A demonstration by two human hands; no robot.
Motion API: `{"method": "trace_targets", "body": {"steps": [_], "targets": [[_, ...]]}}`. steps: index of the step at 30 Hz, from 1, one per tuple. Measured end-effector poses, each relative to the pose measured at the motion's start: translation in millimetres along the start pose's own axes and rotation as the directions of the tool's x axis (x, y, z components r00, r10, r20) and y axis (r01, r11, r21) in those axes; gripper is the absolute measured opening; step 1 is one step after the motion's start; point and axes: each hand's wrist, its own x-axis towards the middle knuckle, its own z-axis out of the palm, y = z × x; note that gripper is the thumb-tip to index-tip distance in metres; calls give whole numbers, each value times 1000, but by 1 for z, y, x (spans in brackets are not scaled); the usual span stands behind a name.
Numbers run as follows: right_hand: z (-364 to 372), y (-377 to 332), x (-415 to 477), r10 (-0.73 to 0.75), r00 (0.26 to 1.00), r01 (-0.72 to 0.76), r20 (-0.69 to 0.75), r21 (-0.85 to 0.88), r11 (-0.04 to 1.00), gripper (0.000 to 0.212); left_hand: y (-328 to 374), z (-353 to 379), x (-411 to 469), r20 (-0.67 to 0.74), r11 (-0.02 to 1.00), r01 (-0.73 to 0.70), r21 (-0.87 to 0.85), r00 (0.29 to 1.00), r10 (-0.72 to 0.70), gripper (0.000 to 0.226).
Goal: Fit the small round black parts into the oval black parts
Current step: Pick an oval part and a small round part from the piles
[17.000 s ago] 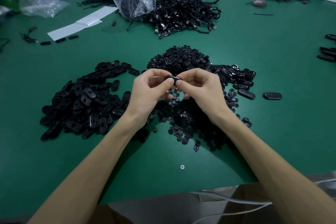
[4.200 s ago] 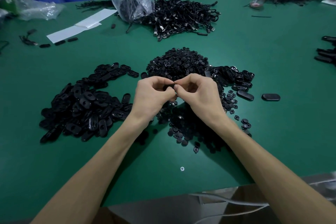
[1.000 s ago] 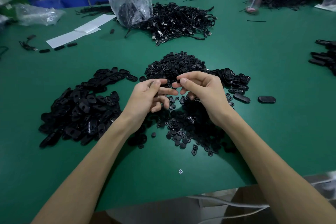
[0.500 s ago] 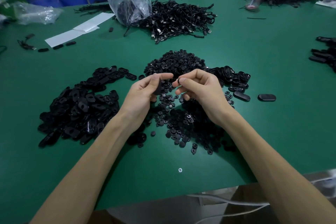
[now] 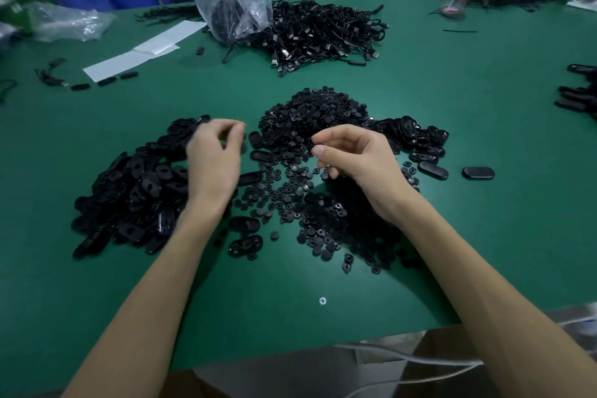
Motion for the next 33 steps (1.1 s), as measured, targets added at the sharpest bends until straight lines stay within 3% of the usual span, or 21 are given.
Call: {"method": "trace_targets", "body": {"steps": [4, 6, 11, 17, 19, 23, 26, 28, 30, 31, 33], "targets": [[1, 1, 0, 2, 1000, -2, -2, -18, 1000, 18, -28, -20, 16, -161, 879, 77, 471, 987, 0, 27], [1, 2, 0, 3, 1000, -3, -3, -28, 1000, 18, -34, -23, 18, -211, 809, 120, 576, 977, 5, 25], [1, 3, 0, 7, 1000, -8, -9, -36, 999, 17, -32, -19, 14, -122, 711, 85, 698, 993, 0, 23], [1, 4, 0, 3, 1000, -3, -12, -65, 998, 17, -29, -21, 13, -16, 595, 41, 803, 999, -47, 37], [0, 4, 0, 4, 1000, -5, -12, -72, 997, 17, -29, -19, 14, 18, 601, 35, 799, 996, -82, 33], [1, 5, 0, 13, 1000, -14, -8, -81, 997, 16, -34, -18, 14, -10, 633, 10, 774, 1000, -4, 16], [1, 4, 0, 14, 1000, -15, -8, -81, 997, 16, -34, -19, 15, -83, 691, 41, 722, 996, 27, 22], [1, 4, -1, 10, 1000, -10, -1, -82, 997, 15, -32, -20, 17, -120, 802, 28, 597, 991, 54, 22], [2, 4, -1, 2, 1000, -1, 6, -84, 996, 14, -24, -19, 16, -84, 973, 8, 232, 996, 12, 23], [2, 4, -1, -5, 1000, 5, 6, -86, 996, 13, -20, -17, 14, -30, 1000, 27, -10, 999, -27, 23], [2, 4, -1, -16, 1000, 17, 3, -87, 996, 9, -11, -9, 7, 106, 933, 108, -343, 991, -76, 20]]}}
